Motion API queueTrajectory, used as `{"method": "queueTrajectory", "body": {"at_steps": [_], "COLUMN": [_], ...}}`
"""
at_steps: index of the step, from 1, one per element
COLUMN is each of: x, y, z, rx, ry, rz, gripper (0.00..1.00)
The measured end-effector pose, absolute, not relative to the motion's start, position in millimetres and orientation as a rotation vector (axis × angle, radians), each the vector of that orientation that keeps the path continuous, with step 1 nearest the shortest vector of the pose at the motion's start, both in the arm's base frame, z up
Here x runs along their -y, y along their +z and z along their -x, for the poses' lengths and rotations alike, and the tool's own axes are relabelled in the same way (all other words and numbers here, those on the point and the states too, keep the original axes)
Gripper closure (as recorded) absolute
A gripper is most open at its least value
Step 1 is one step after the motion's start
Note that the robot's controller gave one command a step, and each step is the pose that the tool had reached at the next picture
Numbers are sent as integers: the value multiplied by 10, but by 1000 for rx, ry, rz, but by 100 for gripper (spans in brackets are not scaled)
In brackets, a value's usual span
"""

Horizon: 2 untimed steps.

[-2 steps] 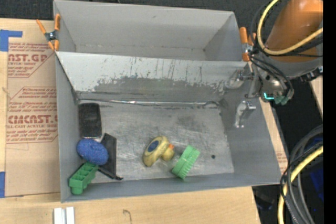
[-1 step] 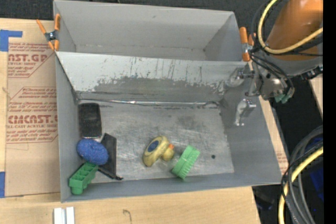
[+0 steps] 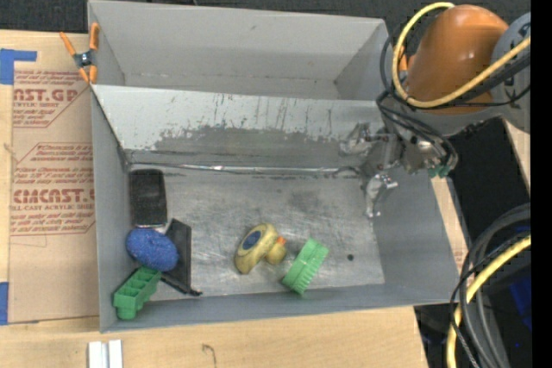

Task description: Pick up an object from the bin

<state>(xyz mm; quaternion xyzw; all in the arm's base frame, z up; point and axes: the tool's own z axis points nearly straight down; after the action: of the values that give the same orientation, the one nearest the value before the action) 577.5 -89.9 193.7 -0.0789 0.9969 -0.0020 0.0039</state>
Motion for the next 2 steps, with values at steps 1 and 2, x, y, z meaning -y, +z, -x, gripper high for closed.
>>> {"method": "queueTrajectory", "body": {"at_steps": [1, 2], "x": [470, 259], "y": [1622, 1346], "z": [-5385, -5330], "rx": [-3117, -3111], "ry": [2, 1], "rz": [382, 427], "gripper": [0, 0]}}
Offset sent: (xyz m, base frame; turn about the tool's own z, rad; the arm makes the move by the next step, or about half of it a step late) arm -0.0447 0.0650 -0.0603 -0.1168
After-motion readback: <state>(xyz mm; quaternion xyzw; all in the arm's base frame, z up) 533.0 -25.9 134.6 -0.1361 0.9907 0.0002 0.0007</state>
